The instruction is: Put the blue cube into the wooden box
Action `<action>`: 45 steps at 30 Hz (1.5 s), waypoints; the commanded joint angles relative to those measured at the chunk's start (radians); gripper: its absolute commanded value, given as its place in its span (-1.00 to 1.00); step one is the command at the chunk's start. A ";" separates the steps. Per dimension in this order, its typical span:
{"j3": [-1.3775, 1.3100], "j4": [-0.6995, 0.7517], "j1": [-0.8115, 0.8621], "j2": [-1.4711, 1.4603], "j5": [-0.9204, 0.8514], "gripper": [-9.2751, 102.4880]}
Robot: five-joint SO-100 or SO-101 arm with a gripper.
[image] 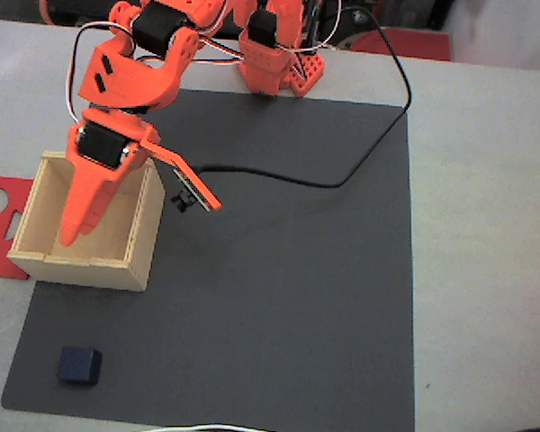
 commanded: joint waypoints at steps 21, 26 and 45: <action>-0.902 0.621 0.061 -0.606 0.224 -0.68; -1.459 0.893 0.031 -0.871 0.193 -0.66; -1.540 0.859 0.077 -0.974 0.166 -0.65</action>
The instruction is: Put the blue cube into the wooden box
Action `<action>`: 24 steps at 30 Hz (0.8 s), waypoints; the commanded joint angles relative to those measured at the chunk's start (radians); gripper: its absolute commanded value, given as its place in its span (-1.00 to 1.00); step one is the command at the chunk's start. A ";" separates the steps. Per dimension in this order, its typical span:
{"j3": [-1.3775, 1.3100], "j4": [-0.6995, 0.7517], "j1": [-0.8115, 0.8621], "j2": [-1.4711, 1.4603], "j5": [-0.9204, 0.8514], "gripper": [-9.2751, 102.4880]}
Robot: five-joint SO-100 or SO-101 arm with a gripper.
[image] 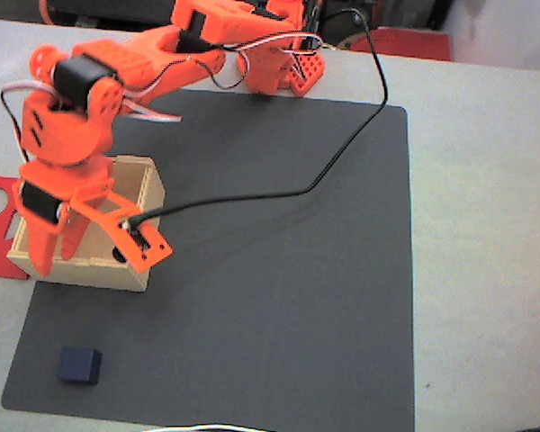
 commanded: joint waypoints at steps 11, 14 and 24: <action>-0.044 -0.198 0.014 -0.061 -0.015 -0.67; -0.078 -0.206 0.002 -0.104 -0.011 -0.68; -0.413 -0.170 -0.069 -0.342 -0.018 -0.67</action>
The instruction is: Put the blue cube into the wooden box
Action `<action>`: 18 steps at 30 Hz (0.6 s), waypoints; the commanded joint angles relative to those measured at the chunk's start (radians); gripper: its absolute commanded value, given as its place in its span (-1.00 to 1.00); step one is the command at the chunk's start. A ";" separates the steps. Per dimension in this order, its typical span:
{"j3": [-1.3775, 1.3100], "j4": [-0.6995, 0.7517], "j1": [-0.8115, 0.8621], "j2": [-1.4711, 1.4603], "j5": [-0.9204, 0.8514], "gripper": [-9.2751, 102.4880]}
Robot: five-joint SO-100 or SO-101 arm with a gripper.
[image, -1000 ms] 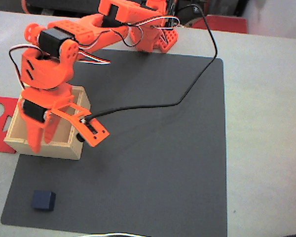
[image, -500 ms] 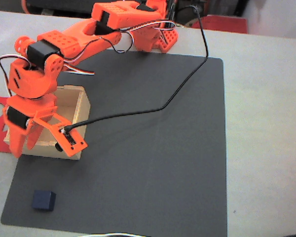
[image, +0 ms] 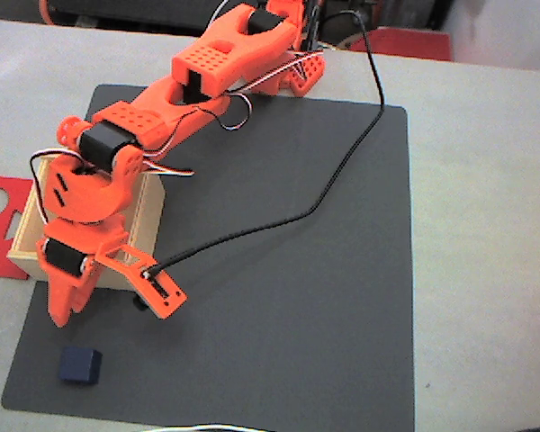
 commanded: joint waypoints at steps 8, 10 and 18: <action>-0.074 -0.032 -0.015 -0.034 0.011 -0.65; -0.074 -0.028 -0.011 -0.054 0.018 -0.65; -0.074 -0.043 0.025 -0.092 0.071 -0.63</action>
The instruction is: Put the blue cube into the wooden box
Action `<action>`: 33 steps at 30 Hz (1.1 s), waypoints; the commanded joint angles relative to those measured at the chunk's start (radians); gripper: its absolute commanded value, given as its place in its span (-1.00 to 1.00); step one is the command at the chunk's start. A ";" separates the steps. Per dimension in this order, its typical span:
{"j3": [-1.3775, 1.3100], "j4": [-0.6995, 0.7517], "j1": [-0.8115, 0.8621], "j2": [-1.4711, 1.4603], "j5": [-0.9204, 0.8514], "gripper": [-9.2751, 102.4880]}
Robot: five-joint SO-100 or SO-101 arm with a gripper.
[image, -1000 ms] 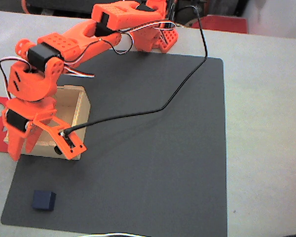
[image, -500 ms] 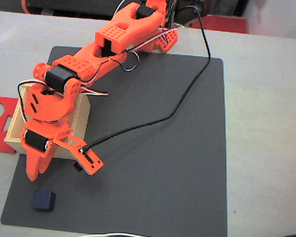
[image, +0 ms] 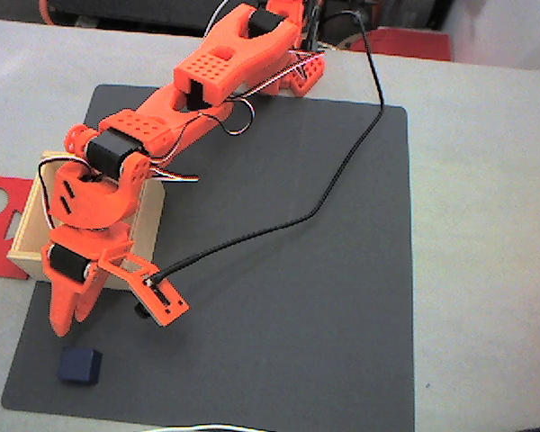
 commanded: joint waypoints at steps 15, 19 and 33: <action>-0.015 0.121 0.018 0.081 0.356 -0.61; -0.015 0.103 0.043 0.110 0.480 -0.62; -0.017 -0.041 0.133 0.101 0.904 -0.58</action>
